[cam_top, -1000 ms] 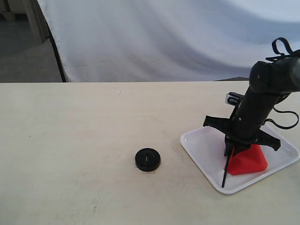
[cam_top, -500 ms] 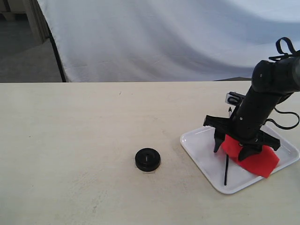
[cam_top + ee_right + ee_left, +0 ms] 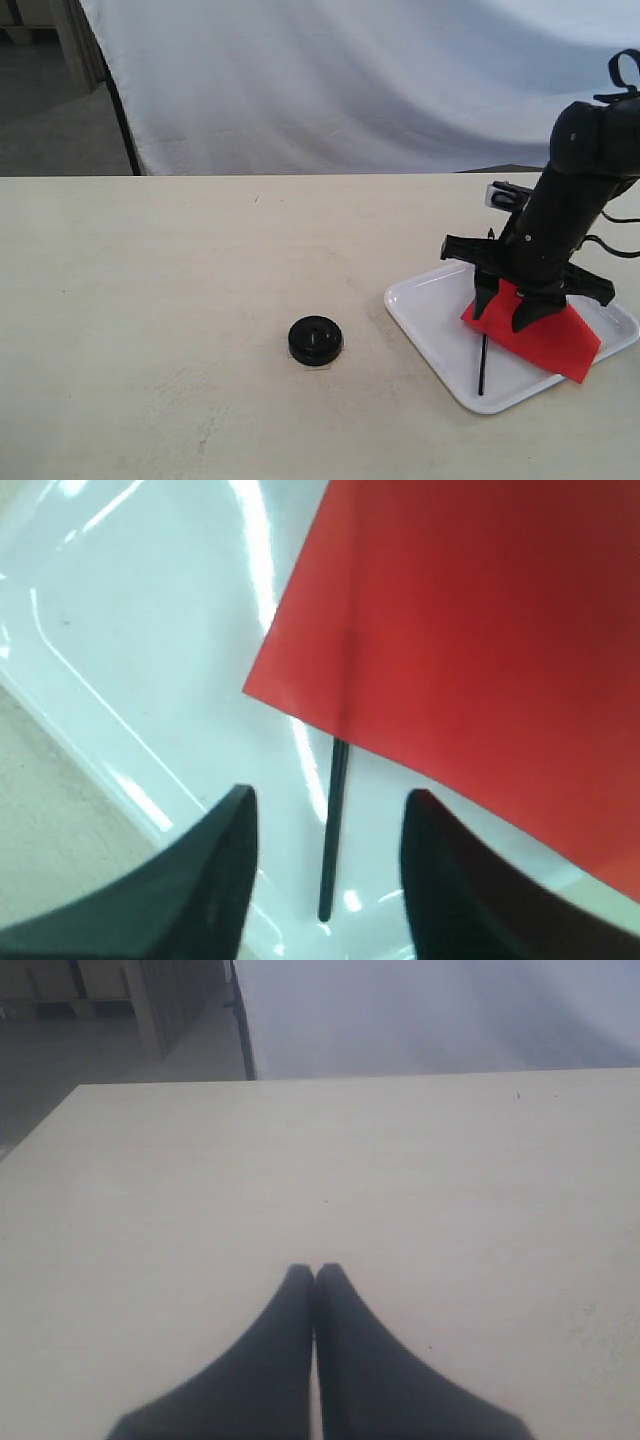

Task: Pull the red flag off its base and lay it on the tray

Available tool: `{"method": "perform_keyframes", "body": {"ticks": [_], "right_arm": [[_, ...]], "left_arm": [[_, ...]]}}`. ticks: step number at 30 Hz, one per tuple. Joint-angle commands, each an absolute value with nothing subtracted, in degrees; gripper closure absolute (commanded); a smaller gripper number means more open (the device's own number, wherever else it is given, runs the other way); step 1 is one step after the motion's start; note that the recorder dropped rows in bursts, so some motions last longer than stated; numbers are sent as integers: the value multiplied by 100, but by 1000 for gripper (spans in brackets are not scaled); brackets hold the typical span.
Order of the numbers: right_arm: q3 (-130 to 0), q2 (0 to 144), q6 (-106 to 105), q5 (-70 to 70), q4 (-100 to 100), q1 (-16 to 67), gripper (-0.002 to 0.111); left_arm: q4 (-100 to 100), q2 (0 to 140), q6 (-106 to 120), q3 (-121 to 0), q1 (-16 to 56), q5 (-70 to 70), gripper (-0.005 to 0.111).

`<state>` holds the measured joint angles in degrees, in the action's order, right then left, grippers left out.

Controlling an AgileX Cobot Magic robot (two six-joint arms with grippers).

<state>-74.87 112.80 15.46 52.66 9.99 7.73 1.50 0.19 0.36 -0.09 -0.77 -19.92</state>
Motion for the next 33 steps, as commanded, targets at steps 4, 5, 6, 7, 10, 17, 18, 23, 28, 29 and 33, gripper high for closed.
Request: {"method": "perform_keyframes", "body": {"ticks": [4,5,6,7,10,17,18,23,28,29,33], "right_arm": [[-7522,10801,1074,5140,583,748,109],[-7533,10761,1065,5140,503,722,109],[-7549,10748,1065,5151,490,671,109],[-7595,10725,985,5200,490,585,109],[-7759,10725,893,5454,505,215,109],[-7863,10676,-847,6087,470,-623,109],[-7863,10676,-847,6134,470,-673,109],[-7863,10589,-956,6378,342,-704,109],[-7853,10163,-989,6473,343,-704,109],[-7853,10016,-1025,6459,320,-704,109],[-7853,9353,-1064,6459,318,-704,109]], "left_arm": [[165,0,0,0,-61,-1966,107],[165,0,0,0,-61,-1966,107],[165,0,0,0,-61,-1966,107],[165,0,0,0,-61,-1966,107],[165,0,0,0,-61,-1966,107],[165,0,0,0,-61,-1966,107],[165,0,0,0,-61,-1966,107],[165,0,0,0,-61,-1966,107],[165,0,0,0,-61,-1966,107],[165,0,0,0,-61,-1966,107],[165,0,0,0,-61,-1966,107]]}}
